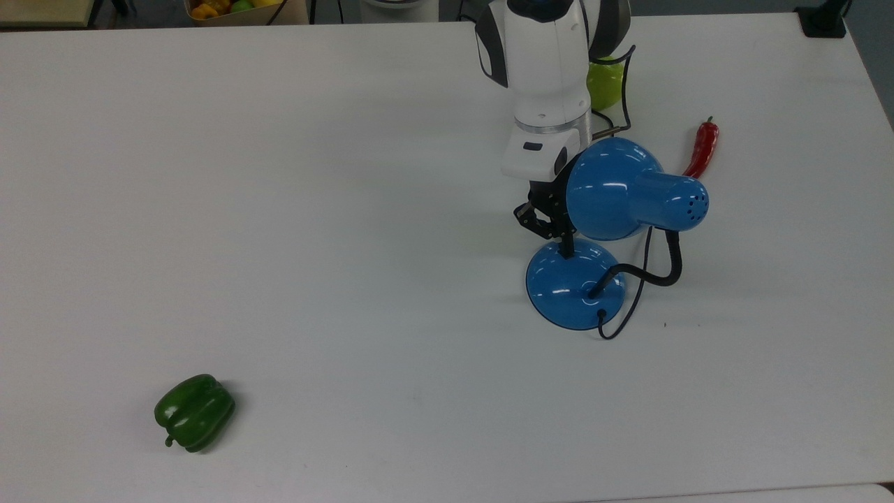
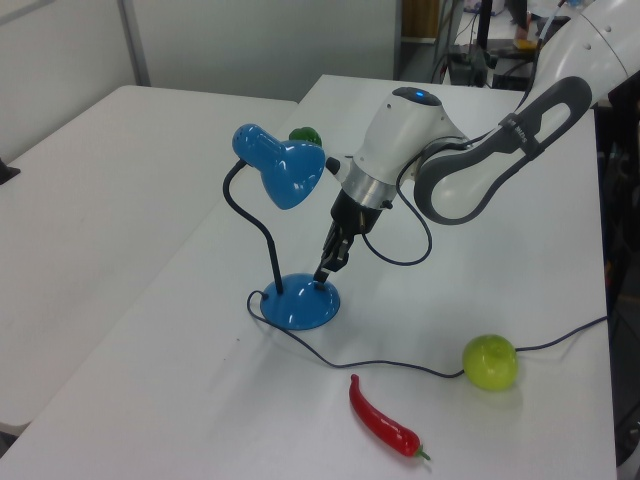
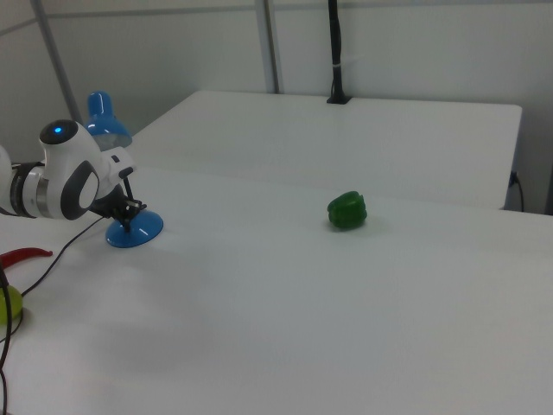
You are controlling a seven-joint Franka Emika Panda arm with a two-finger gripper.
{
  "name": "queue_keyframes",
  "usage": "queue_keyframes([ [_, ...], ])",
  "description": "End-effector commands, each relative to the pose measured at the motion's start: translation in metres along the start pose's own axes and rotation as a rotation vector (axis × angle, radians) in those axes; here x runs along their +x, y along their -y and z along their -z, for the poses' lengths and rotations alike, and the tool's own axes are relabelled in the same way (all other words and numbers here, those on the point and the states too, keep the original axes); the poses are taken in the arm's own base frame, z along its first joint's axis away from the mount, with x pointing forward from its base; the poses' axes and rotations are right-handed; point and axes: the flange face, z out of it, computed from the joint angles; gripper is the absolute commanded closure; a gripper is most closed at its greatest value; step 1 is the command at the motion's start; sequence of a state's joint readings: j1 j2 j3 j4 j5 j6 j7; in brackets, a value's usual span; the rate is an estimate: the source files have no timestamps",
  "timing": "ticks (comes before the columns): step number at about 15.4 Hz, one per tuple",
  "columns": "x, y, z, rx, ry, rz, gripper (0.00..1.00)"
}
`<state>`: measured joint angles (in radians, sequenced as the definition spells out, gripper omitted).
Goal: Turn on desk lamp
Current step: 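Press down on the switch on the lamp base with the gripper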
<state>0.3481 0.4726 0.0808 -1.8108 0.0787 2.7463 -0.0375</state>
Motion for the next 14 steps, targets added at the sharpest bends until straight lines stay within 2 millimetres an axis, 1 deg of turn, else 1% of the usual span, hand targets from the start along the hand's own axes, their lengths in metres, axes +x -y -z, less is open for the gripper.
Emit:
queue_keyframes([
  [1,0.002,0.004,-0.003,0.005,-0.023,0.002,1.0],
  [7,-0.001,0.004,-0.009,0.002,-0.014,0.01,1.0],
  [8,-0.002,0.003,-0.012,0.002,-0.011,0.009,1.0],
  [10,0.0,0.005,-0.011,0.003,-0.039,0.012,1.0],
  [11,0.0,0.009,-0.011,0.005,-0.045,0.018,1.0],
  [13,-0.002,0.01,-0.016,0.006,-0.037,0.019,1.0],
  [14,-0.002,0.01,-0.015,0.005,-0.039,0.019,1.0],
])
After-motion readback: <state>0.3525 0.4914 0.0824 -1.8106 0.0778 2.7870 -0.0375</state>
